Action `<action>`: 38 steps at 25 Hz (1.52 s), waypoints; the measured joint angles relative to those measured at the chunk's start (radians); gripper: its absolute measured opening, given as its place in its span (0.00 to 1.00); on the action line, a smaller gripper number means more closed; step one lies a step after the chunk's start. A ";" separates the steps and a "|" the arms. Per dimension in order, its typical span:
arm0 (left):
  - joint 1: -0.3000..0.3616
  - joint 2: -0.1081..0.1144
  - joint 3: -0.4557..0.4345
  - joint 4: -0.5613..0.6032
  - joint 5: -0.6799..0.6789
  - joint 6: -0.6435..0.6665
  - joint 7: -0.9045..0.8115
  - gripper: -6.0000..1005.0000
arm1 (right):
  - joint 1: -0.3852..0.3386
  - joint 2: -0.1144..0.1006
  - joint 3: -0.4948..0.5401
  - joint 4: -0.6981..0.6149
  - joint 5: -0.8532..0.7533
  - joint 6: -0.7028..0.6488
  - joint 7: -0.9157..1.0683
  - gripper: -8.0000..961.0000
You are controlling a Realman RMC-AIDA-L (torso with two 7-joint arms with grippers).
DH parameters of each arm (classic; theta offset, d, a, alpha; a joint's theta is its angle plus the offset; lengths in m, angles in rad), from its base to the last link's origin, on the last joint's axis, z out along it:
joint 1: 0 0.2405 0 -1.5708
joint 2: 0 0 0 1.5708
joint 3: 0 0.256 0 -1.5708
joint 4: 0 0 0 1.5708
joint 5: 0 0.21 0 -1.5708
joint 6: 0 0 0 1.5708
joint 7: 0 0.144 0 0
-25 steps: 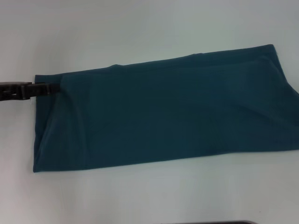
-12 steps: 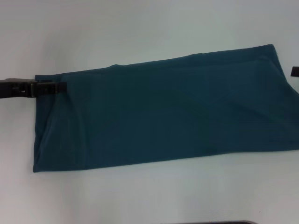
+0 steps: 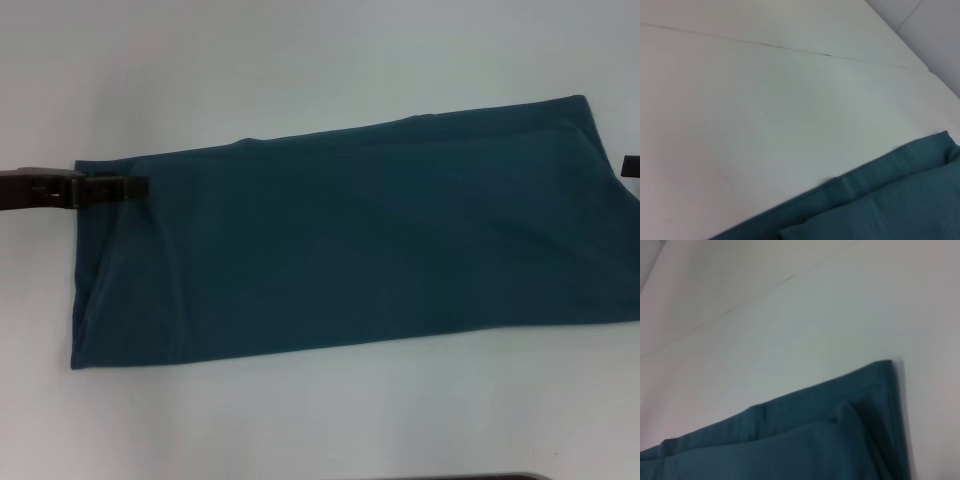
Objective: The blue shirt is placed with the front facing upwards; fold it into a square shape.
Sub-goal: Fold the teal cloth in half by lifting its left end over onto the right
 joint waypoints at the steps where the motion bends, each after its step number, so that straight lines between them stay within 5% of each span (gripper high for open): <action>1: -0.001 0.000 0.000 0.003 0.000 0.000 0.000 0.61 | -0.005 0.000 0.000 0.000 -0.001 0.000 0.000 0.72; 38: -0.009 0.000 0.012 0.023 0.000 -0.030 0.009 0.61 | -0.011 0.011 -0.038 -0.075 -0.001 0.063 -0.020 0.72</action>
